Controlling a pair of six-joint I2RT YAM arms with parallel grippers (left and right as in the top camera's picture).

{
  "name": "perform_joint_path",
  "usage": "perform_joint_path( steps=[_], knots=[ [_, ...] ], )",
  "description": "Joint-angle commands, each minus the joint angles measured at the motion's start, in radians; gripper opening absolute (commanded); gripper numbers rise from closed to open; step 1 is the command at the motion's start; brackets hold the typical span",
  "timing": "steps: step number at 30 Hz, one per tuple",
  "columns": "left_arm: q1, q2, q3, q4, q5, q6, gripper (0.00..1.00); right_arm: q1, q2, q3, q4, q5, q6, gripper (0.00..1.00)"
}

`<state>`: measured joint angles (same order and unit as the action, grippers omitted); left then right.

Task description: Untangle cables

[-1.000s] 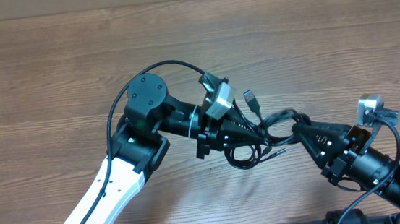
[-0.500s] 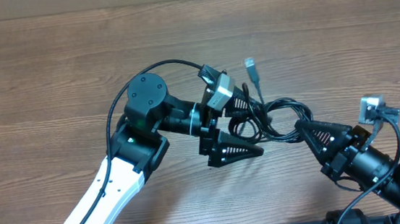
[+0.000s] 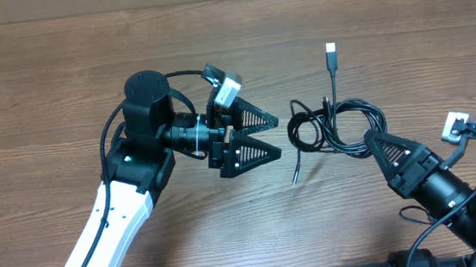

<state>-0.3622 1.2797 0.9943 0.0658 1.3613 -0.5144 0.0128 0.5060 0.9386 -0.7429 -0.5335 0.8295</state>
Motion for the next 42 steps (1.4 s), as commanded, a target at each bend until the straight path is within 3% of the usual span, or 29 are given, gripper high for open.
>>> perform_joint_path(
  steps=[1,8,18,25,30,36,42],
  knots=[
    [0.002,0.002,0.017,-0.003,0.002,0.018,1.0,-0.001,-0.005,0.017,0.012,0.029,0.099,0.04],
    [-0.025,0.002,0.017,-0.002,0.018,0.066,1.0,-0.001,-0.005,0.017,0.008,0.057,0.246,0.04],
    [-0.076,0.002,0.017,-0.001,-0.019,0.084,1.0,-0.001,-0.005,0.017,0.006,0.061,0.298,0.04],
    [-0.126,0.002,0.017,0.0,-0.03,0.307,1.0,-0.001,-0.005,0.017,0.005,-0.012,0.379,0.04],
    [-0.152,0.002,0.017,0.001,-0.145,0.436,1.0,-0.001,-0.005,0.017,0.005,-0.082,0.387,0.04],
    [-0.175,0.002,0.017,0.019,-0.255,0.448,1.0,-0.001,-0.005,0.017,0.005,-0.113,0.386,0.04],
    [-0.176,0.002,0.017,0.033,-0.26,0.448,1.0,-0.001,-0.005,0.017,0.01,-0.16,0.387,0.04]
  ],
)
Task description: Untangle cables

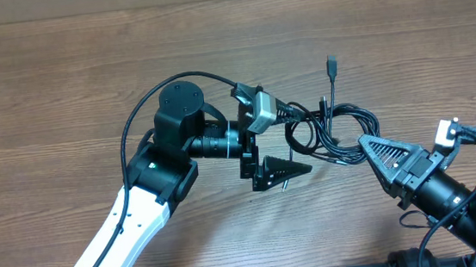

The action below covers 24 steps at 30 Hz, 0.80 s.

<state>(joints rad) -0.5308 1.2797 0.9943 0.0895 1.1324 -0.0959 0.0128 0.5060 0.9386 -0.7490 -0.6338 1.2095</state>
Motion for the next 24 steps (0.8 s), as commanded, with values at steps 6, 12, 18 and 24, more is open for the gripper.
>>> perform_joint_path(
  steps=[6,12,18,24],
  knots=[
    [-0.022,0.002,0.017,0.024,-0.018,0.032,1.0,-0.001,-0.005,0.017,0.029,-0.106,0.007,0.04],
    [-0.065,0.002,0.017,0.024,-0.018,0.06,1.0,-0.001,-0.005,0.017,0.068,-0.131,0.007,0.04],
    [-0.088,0.002,0.017,0.035,-0.018,0.059,1.0,-0.001,-0.005,0.017,0.067,-0.133,0.006,0.04],
    [-0.091,0.002,0.017,0.049,-0.081,0.06,1.0,-0.001,-0.005,0.017,0.068,-0.193,0.006,0.04]
  ],
)
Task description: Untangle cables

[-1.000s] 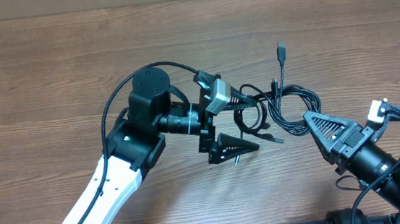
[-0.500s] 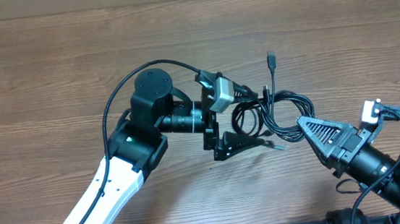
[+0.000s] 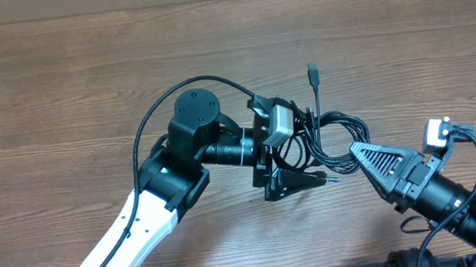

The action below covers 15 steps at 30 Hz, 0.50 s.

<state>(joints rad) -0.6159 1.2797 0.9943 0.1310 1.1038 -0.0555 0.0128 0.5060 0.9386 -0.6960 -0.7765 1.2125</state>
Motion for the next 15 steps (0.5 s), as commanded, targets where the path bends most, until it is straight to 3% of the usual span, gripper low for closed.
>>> perform_joint_path(
  steps=[1,10,11,14,15],
  knots=[
    [-0.006,0.002,0.017,0.013,-0.071,0.019,1.0,-0.001,-0.005,0.017,0.014,-0.065,0.002,0.04],
    [-0.006,0.002,0.017,0.046,-0.071,0.019,0.96,-0.001,-0.005,0.017,0.014,-0.105,-0.009,0.04],
    [-0.006,0.002,0.017,0.046,-0.071,0.019,0.89,-0.001,-0.005,0.017,0.013,-0.108,-0.01,0.04],
    [-0.006,0.002,0.017,0.047,-0.067,0.019,0.48,-0.001,-0.005,0.017,0.011,-0.108,-0.013,0.04],
    [-0.006,0.002,0.017,0.046,-0.067,0.019,0.16,-0.001,-0.005,0.016,0.011,-0.103,-0.017,0.04]
  ],
)
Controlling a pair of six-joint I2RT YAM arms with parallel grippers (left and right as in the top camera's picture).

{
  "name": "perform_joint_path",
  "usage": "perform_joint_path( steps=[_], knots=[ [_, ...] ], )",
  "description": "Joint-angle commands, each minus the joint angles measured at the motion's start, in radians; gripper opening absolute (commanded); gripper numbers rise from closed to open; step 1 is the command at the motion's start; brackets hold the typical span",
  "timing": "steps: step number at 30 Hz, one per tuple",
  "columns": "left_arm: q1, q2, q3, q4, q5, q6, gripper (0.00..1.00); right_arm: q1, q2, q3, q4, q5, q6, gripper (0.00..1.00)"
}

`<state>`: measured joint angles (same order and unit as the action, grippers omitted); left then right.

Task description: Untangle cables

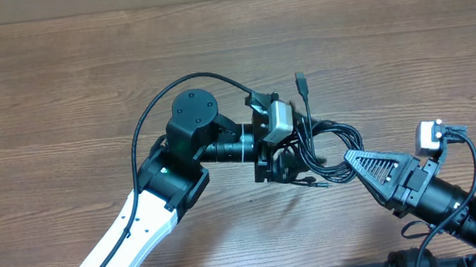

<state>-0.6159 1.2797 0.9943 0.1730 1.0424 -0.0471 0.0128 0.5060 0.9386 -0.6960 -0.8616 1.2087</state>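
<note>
A black cable (332,142) lies coiled in a tangle at mid table, and its plug end (301,82) points toward the far edge. My left gripper (291,165) is turned on its side over the coil's left part. Its jaws look closed on strands there, though its own camera partly hides them. My right gripper (352,155) comes in from the lower right. Its fingers (378,171) are together, with the tip on the coil's right loop. A thin loose cable end (320,182) sticks out below the coil.
The brown wooden table (60,80) carries everything. The left arm's white link (118,239) crosses the lower left. The right arm's base and its wiring fill the lower right corner. A white connector (430,136) sits on the right wrist.
The coil and its plug have shifted a little further left. The right gripper tip has moved left with them. The left gripper's lower finger has drawn up into the coil.
At first the left gripper stood open, well left of the coil, while the right gripper's tip was on the coil's right edge. Then the left gripper was turned on its side at the coil. Through all moments the coil and right gripper have shifted left.
</note>
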Motion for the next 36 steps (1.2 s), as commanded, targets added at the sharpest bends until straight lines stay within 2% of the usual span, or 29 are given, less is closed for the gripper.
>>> perform_joint_path(
  steps=[1,7,9,11,12,13,15,25,28,33,36],
  knots=[
    [-0.006,0.002,0.017,0.004,-0.006,0.01,0.04,-0.001,-0.005,0.016,0.01,-0.011,-0.013,0.04],
    [-0.006,0.002,0.017,0.003,-0.006,0.008,0.04,-0.001,-0.005,0.016,-0.021,0.064,-0.053,0.04],
    [-0.005,0.002,0.017,0.003,-0.006,-0.006,0.04,-0.001,-0.005,0.016,-0.039,0.112,-0.085,0.07],
    [-0.005,0.002,0.017,0.003,-0.007,-0.018,0.04,-0.001,-0.005,0.016,-0.07,0.177,-0.119,0.38],
    [-0.005,0.002,0.017,0.003,-0.012,-0.029,0.04,-0.001,-0.005,0.016,-0.074,0.185,-0.127,0.49],
    [-0.005,0.002,0.017,0.003,-0.053,-0.08,0.04,-0.001,-0.005,0.016,-0.076,0.187,-0.163,0.63],
    [-0.005,0.002,0.017,0.003,-0.1,-0.134,0.04,-0.001,-0.005,0.016,-0.076,0.188,-0.197,0.7],
    [0.005,0.002,0.017,0.005,-0.241,-0.354,0.04,-0.001,-0.005,0.016,-0.114,0.188,-0.232,0.75],
    [0.0,0.002,0.017,0.01,-0.237,-0.369,0.04,-0.001,-0.005,0.016,-0.114,0.198,-0.276,0.75],
    [-0.002,0.002,0.017,0.02,-0.2,-0.369,0.04,-0.001,-0.005,0.016,-0.129,0.269,-0.275,0.68],
    [-0.002,0.002,0.017,0.021,-0.199,-0.369,0.04,-0.001,-0.005,0.016,-0.142,0.273,-0.275,0.67]
  ],
)
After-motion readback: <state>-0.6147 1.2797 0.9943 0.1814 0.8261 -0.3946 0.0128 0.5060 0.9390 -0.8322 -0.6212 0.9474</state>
